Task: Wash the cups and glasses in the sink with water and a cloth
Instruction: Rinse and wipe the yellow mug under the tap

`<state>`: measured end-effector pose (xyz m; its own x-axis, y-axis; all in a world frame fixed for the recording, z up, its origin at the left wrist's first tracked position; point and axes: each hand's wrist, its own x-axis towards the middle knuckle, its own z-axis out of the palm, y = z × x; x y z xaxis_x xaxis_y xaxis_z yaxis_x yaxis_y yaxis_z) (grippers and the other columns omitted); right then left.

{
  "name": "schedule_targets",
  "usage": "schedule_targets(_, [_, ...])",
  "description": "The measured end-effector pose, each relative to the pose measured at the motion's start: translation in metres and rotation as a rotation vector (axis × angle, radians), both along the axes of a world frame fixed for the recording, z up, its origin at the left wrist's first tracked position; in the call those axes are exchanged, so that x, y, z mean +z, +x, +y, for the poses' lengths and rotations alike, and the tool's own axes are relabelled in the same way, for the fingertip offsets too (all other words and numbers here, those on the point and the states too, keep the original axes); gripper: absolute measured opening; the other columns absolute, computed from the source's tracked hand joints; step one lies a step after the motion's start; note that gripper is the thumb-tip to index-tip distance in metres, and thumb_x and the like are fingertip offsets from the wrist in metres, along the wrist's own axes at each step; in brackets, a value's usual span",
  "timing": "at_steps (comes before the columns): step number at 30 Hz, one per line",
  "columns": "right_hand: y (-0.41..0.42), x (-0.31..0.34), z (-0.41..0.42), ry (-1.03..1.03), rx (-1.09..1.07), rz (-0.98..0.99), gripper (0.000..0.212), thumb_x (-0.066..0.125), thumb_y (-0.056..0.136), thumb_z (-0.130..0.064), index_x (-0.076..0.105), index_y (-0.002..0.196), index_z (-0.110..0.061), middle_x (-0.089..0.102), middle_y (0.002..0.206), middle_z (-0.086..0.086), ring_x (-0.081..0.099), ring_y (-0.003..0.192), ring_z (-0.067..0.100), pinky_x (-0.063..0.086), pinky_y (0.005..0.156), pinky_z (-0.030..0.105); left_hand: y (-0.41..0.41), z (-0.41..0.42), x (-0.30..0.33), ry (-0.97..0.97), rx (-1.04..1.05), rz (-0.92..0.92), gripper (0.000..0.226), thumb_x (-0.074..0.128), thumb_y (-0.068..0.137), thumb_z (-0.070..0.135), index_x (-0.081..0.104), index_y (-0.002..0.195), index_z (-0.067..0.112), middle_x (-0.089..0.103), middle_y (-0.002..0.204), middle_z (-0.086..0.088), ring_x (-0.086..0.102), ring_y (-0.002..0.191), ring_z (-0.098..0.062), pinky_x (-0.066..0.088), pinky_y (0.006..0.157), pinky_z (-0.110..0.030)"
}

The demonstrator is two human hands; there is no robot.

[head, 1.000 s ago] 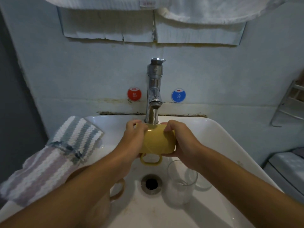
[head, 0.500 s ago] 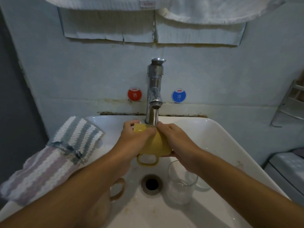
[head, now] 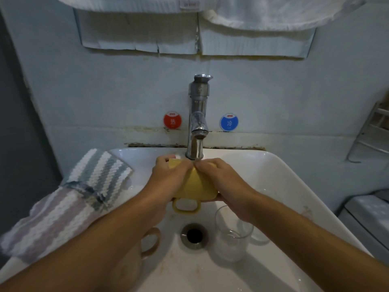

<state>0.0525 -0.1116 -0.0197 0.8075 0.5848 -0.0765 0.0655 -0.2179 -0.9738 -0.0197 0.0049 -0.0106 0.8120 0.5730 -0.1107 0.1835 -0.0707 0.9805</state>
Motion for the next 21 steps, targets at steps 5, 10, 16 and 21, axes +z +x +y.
schedule_targets(5, [0.0003, 0.0028, 0.0004, 0.051, -0.025, 0.054, 0.036, 0.049, 0.098, -0.043, 0.049, 0.129, -0.025, 0.051, 0.115, -0.001, 0.055, 0.1, 0.019, 0.057, 0.07, 0.032, 0.0021, -0.0014, 0.0037, -0.007, 0.039, 0.008, 0.042, 0.049, 0.099, 0.039, 0.039, 0.137, 0.028, 0.045, 0.127, -0.008, 0.051, 0.104, -0.026, 0.053, 0.087, -0.044])
schedule_targets(10, [-0.0002, 0.0026, 0.0011, 0.061, -0.062, 0.08, 0.028, 0.038, 0.103, -0.039, 0.052, 0.122, -0.023, 0.052, 0.108, 0.0, 0.055, 0.097, 0.02, 0.057, 0.071, 0.033, 0.0031, -0.0016, 0.0023, 0.0, 0.076, -0.003, 0.034, 0.039, 0.102, 0.037, 0.042, 0.135, 0.026, 0.048, 0.122, -0.009, 0.051, 0.106, -0.027, 0.052, 0.091, -0.048])
schedule_targets(16, [-0.0007, 0.0046, -0.0004, 0.048, -0.035, 0.176, 0.033, 0.035, 0.102, -0.053, 0.049, 0.114, -0.026, 0.055, 0.107, 0.002, 0.061, 0.098, 0.023, 0.059, 0.084, 0.039, 0.0057, 0.0013, 0.0019, -0.075, 0.166, -0.037, 0.03, 0.035, 0.103, 0.038, 0.047, 0.128, 0.026, 0.047, 0.096, 0.001, 0.051, 0.092, -0.022, 0.049, 0.096, -0.05])
schedule_targets(21, [0.0, 0.0058, -0.0008, 0.074, -0.052, 0.162, 0.027, 0.037, 0.103, -0.047, 0.051, 0.114, -0.026, 0.056, 0.108, 0.002, 0.06, 0.099, 0.022, 0.057, 0.08, 0.035, 0.0032, 0.0026, 0.0043, -0.313, 0.274, -0.032, 0.032, 0.027, 0.104, 0.042, 0.047, 0.11, 0.017, 0.051, 0.085, -0.009, 0.053, 0.076, -0.023, 0.051, 0.085, -0.045])
